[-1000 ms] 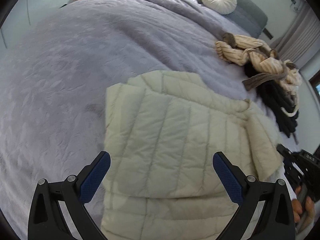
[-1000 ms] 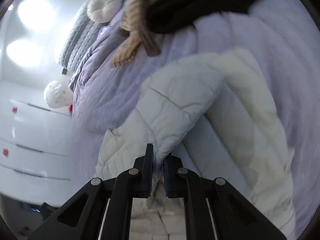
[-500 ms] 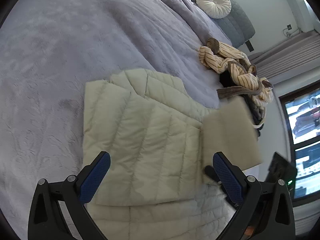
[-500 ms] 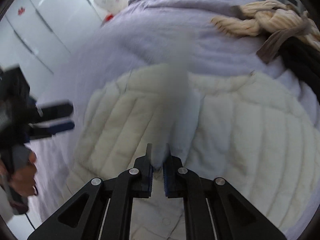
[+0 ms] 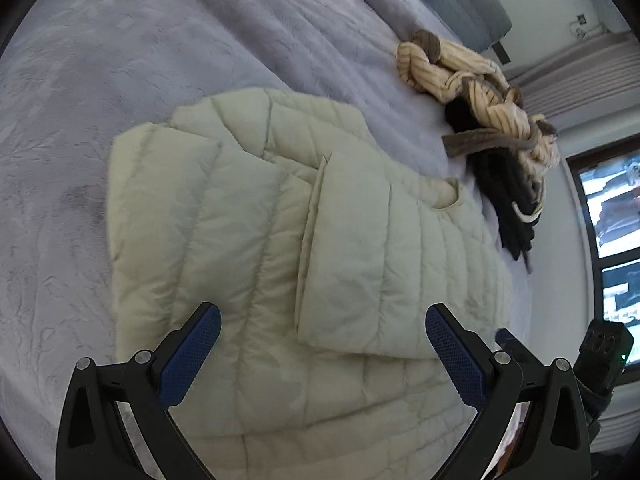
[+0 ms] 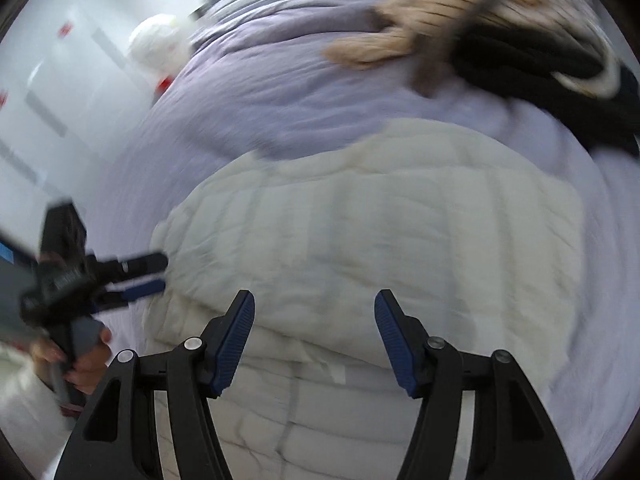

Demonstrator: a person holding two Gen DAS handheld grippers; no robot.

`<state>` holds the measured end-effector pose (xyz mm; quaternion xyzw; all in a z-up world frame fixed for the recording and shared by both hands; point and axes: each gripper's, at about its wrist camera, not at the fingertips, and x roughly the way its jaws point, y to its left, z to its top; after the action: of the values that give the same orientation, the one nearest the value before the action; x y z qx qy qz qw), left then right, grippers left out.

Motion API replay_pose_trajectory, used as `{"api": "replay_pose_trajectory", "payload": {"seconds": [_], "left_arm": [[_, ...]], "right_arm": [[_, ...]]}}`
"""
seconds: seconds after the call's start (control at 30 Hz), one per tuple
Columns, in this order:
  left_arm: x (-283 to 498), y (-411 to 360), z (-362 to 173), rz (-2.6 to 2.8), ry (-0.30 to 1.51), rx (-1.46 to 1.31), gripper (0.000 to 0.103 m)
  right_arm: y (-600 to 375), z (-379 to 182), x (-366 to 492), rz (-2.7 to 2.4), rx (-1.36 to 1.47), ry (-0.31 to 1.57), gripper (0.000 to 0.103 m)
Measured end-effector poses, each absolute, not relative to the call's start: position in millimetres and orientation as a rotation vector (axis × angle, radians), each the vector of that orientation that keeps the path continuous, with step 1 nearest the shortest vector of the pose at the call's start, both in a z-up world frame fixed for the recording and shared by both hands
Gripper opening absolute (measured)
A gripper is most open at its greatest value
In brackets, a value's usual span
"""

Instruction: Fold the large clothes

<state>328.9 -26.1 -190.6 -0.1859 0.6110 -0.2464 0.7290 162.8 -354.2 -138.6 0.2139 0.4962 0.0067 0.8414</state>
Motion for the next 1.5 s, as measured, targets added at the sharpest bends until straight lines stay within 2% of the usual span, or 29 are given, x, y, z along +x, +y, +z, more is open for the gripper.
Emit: {"api": "replay_pose_trajectory", "payload": {"seconds": [0.1,0.13,0.17,0.27,0.3,0.37,0.4,0.43,0.67,1.07,1.13,1.17,1.33,1.5], "left_arm": [[330.5,-38.3,-193.6,-0.549,1.349,-0.4,0.102],[330.4,-42.1,-193.2,-0.548,1.345,-0.396,0.099],[330.0,-45.0,-193.0,-0.549,1.343,-0.393,0.091],[327.8,-52.7,-189.8,-0.556,1.337,-0.382,0.087],[327.3,-54.2,-188.6,-0.559,1.332,-0.382,0.08],[327.7,-58.4,-187.3,-0.566,1.336,-0.371,0.045],[327.8,-60.7,-187.5,-0.569,1.339,-0.366,0.031],[327.2,-62.6,-187.2,-0.579,1.342,-0.36,0.006],[298.8,-51.5,-162.1,-0.588,1.255,-0.324,0.005],[277.7,-40.8,-186.1,-0.547,1.288,-0.25,0.005],[276.8,-40.6,-186.6,-0.54,1.286,-0.236,0.005],[276.8,-40.5,-187.2,-0.537,1.285,-0.231,0.005],[276.2,-38.9,-186.7,-0.488,1.285,-0.194,0.006],[273.2,-24.3,-175.9,-0.435,1.268,-0.107,0.006]], "right_arm": [[-383.5,-148.7,145.8,-0.038,0.537,1.061,0.066],[-391.0,-152.7,140.2,-0.057,0.557,1.067,0.066],[-395.6,-154.9,135.6,-0.067,0.57,1.067,0.066],[-403.8,-156.4,123.5,-0.084,0.588,1.058,0.066],[-404.7,-156.1,121.0,-0.086,0.593,1.054,0.066],[-406.5,-155.3,117.5,-0.089,0.605,1.046,0.066],[-407.2,-154.6,115.7,-0.09,0.609,1.043,0.066],[-407.9,-153.6,115.5,-0.094,0.614,1.039,0.066],[-419.7,-149.9,108.0,-0.104,0.634,1.028,0.066],[-438.5,-142.9,109.7,-0.176,0.581,1.016,0.066],[-444.4,-144.8,116.2,-0.189,0.583,1.017,0.045],[-447.0,-149.0,120.2,-0.197,0.582,1.033,0.027],[-453.7,-191.7,129.8,-0.24,0.573,1.137,0.023],[-455.0,-198.1,127.0,-0.239,0.565,1.13,0.023]]}}
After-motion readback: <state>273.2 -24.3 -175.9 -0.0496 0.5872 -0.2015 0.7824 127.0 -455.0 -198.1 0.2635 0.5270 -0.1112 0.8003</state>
